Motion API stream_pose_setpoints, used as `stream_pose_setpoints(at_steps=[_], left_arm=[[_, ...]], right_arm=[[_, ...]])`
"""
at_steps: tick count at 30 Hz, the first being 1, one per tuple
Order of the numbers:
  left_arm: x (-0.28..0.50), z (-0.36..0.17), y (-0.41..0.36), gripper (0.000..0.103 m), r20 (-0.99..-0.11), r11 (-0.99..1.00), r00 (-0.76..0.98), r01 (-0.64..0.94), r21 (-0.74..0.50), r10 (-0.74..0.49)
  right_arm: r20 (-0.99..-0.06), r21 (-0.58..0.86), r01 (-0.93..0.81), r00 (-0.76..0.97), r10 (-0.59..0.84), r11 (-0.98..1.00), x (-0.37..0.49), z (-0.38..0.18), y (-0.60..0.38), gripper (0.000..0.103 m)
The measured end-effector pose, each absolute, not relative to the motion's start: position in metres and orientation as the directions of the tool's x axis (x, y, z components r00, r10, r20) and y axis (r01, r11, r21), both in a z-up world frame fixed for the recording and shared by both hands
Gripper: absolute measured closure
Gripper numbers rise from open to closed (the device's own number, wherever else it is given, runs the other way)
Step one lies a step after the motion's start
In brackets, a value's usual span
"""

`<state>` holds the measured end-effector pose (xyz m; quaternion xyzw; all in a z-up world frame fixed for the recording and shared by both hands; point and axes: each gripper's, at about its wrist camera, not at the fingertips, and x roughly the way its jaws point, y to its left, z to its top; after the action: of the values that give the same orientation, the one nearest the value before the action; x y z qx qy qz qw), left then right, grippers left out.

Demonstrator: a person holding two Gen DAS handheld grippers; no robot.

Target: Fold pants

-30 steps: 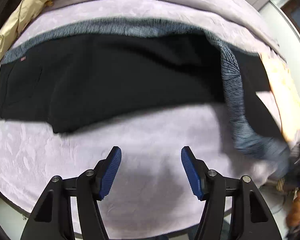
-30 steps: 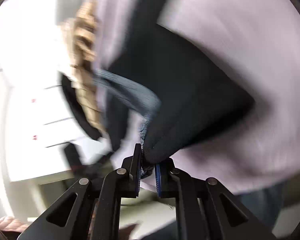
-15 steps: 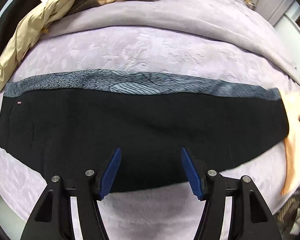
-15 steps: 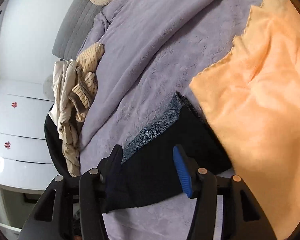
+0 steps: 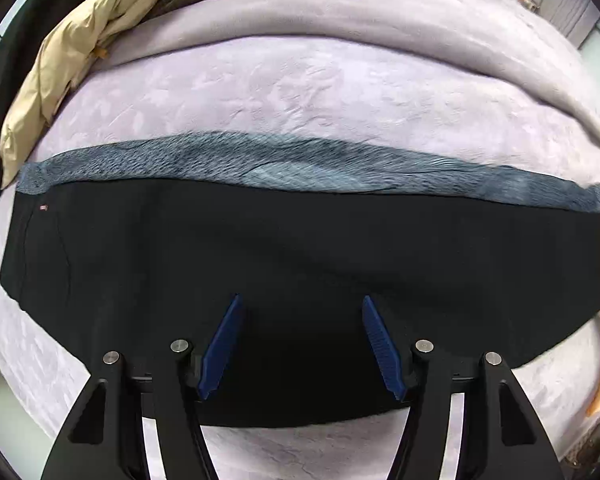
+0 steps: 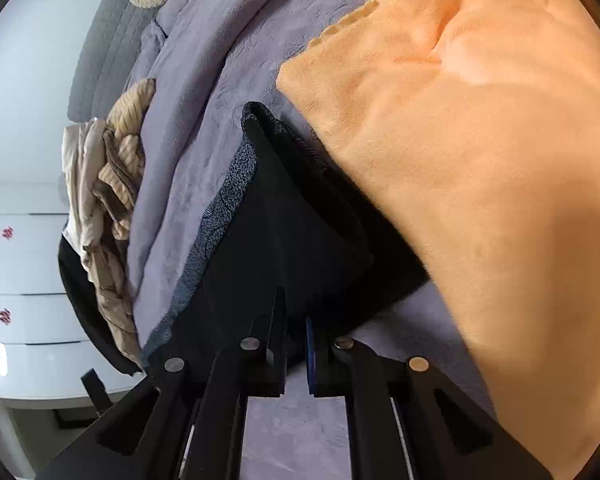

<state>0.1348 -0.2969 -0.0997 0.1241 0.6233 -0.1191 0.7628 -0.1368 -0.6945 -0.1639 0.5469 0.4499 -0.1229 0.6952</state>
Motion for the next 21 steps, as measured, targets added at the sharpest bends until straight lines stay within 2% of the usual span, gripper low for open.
stream_pose_setpoints(at_steps=[1,3,7,9,11,14,16,17,19,20,21], left_arm=[[0.138,-0.106,-0.295,0.039,-0.984,0.941,0.179,0.334,0.05,-0.012],[0.143,-0.114,-0.289,0.039,-0.987,0.944,0.156,0.317,0.094,0.046],[0.148,-0.086,-0.282,0.039,-0.975,0.95,0.223,0.309,0.052,-0.019],[0.153,-0.08,-0.296,0.039,-0.966,0.937,0.256,0.346,0.048,-0.045],[0.161,-0.09,-0.322,0.039,-0.967,0.923,0.25,0.382,0.042,-0.06],[0.171,-0.117,-0.355,0.039,-0.97,0.916,0.231,0.4,0.03,-0.069],[0.177,-0.13,-0.374,0.039,-0.959,0.911,0.281,0.403,0.086,-0.034],[0.179,-0.131,-0.378,0.039,-0.952,0.912,0.305,0.398,0.098,-0.031],[0.189,-0.131,-0.38,0.039,-0.945,0.92,0.323,0.382,0.086,-0.046],[0.197,-0.132,-0.378,0.039,-0.944,0.926,0.325,0.37,0.074,-0.055],[0.204,-0.133,-0.377,0.039,-0.944,0.93,0.326,0.362,0.068,-0.057]], right_arm=[[-0.8,0.599,0.699,0.498,0.336,0.391,-0.137,-0.173,-0.695,0.089],[-0.807,0.584,0.72,0.468,0.36,0.373,-0.145,-0.177,-0.698,0.087],[-0.802,0.595,0.641,0.518,0.298,0.486,-0.151,-0.123,-0.687,0.084],[-0.789,0.602,0.541,0.519,0.331,0.588,-0.122,-0.102,-0.671,0.084],[-0.792,0.584,0.448,0.499,0.353,0.677,-0.078,-0.096,-0.648,0.078],[-0.776,0.592,0.344,0.486,0.401,0.729,-0.013,-0.114,-0.618,0.076],[-0.805,0.556,0.321,0.436,0.401,0.767,0.018,-0.136,-0.605,0.076],[-0.828,0.52,0.31,0.413,0.379,0.796,0.03,-0.144,-0.602,0.078],[-0.838,0.482,0.285,0.425,0.341,0.829,0.039,-0.148,-0.61,0.089],[-0.847,0.458,0.294,0.43,0.311,0.839,0.039,-0.147,-0.618,0.099],[-0.854,0.439,0.309,0.436,0.284,0.844,0.037,-0.145,-0.629,0.101]])
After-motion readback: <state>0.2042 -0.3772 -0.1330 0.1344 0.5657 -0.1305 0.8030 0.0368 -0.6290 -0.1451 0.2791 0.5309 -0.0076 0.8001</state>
